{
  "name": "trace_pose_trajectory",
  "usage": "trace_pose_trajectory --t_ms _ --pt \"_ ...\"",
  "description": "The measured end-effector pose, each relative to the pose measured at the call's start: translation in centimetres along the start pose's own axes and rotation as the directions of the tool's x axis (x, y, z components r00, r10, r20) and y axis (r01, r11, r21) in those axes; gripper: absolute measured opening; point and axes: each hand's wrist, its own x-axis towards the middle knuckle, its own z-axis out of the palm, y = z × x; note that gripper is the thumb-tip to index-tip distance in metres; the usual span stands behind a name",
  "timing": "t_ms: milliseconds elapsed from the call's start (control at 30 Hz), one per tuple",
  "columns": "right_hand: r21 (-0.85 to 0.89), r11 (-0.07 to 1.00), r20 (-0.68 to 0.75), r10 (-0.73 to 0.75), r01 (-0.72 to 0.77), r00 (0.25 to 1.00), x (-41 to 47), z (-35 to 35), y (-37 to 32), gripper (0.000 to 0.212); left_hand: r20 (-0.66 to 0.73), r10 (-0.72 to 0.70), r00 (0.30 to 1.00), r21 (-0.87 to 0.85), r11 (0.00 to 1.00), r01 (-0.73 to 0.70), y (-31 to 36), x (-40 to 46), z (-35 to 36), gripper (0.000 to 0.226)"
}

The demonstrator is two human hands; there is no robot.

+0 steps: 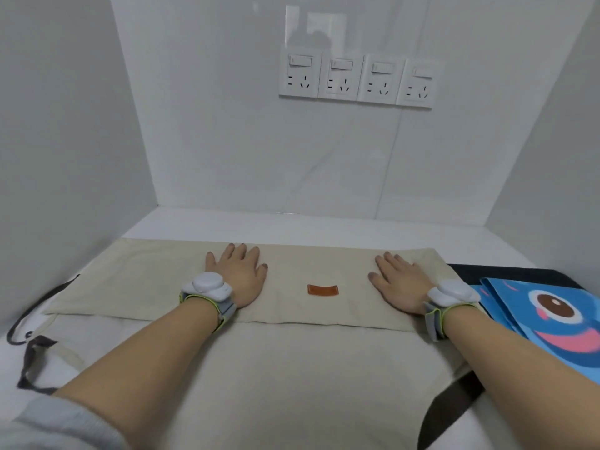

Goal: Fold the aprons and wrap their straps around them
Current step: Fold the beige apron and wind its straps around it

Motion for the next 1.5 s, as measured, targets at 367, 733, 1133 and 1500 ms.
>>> trace_pose_trajectory --t_ms 367,733,1133,1500 --pt "0.216 0.852 -0.071 -0.473 0.477 0.878 -12.9 -0.3 -7.9 0.055 -0.105 0.462 0.881 -0.244 0.846 -0.473 0.1 -13.5 -4.1 0.035" --pt "0.018 0.918 0.059 -0.396 0.395 0.916 -15.8 3.1 -10.0 0.061 0.215 0.239 0.947 -0.047 0.971 -0.235 -0.8 -18.8 -2.0 0.062" --pt "0.087 0.915 -0.028 -0.393 0.394 0.919 -10.2 1.6 -8.7 0.055 0.119 0.262 0.958 -0.098 0.963 -0.251 0.2 -12.6 -1.9 0.058" --pt "0.266 0.741 -0.221 -0.575 0.616 0.788 -20.4 2.6 -7.4 0.04 -0.103 0.638 0.763 -0.34 0.698 -0.63 -2.1 -23.2 -3.6 0.05"
